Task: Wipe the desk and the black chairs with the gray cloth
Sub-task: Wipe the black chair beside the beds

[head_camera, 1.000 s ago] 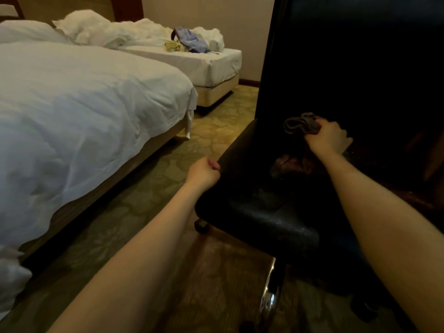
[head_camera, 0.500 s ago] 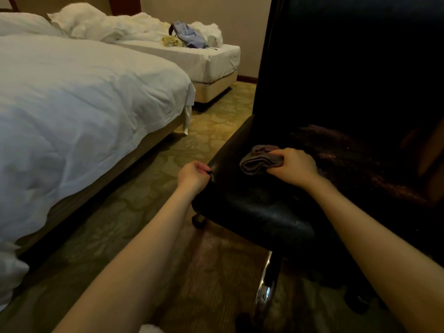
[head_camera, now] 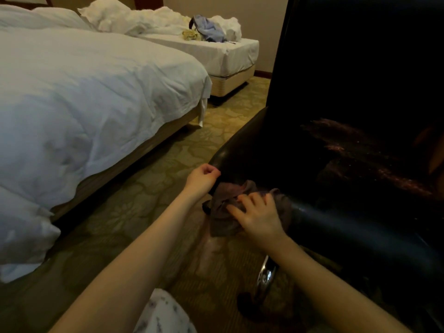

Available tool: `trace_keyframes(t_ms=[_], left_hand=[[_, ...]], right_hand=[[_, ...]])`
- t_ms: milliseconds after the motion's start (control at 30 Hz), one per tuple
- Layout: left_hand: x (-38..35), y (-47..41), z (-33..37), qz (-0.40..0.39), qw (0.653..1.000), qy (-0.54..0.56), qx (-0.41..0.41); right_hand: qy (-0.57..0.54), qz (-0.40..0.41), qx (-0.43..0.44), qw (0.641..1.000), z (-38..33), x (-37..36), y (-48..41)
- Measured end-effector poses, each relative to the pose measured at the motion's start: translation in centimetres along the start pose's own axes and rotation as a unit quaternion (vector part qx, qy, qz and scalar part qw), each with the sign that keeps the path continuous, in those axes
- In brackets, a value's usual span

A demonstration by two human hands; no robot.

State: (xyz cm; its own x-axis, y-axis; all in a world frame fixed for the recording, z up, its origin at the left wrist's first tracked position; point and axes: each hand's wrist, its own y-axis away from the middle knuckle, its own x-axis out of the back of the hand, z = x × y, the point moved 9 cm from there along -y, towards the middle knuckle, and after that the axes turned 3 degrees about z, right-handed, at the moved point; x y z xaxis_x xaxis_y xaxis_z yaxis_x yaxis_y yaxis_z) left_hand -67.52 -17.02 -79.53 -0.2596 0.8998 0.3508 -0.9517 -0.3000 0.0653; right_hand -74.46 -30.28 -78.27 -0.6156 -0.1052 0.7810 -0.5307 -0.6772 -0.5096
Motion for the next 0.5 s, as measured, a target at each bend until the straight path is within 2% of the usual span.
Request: trace_keyframes(t_ms=[67,133,233,300,367,500], left_hand=[[-0.2,0.9,-0.9,-0.038,0.999,-0.014,0.033],[0.6,1.3,-1.2,-0.045,0.998,-0.02,0.034],[3.5,0.5,-0.3,0.01,1.0,-0.028,-0.004],[5.5,-0.5,0.9,0.06,0.998,-0.005,-0.022],[6.5,-1.6,1.5,0.088,0.996,0.022,-0.019],[4.2,-1.9,-1.8,0.038,0.994,-0.104,0.027]], right_hand=[[-0.014,-0.028,0.053,0.998,-2.8,-0.9,0.6],[-0.045,-0.045,0.062,0.996,-4.4,-1.1,0.2],[-0.098,0.067,0.011,0.993,-3.6,2.1,-3.4],[-0.076,0.112,-0.026,0.99,-2.2,3.6,-7.0],[-0.03,0.092,-0.052,0.994,-1.5,3.0,-9.7],[0.02,-0.003,-0.033,0.999,-3.7,-1.8,-9.3]])
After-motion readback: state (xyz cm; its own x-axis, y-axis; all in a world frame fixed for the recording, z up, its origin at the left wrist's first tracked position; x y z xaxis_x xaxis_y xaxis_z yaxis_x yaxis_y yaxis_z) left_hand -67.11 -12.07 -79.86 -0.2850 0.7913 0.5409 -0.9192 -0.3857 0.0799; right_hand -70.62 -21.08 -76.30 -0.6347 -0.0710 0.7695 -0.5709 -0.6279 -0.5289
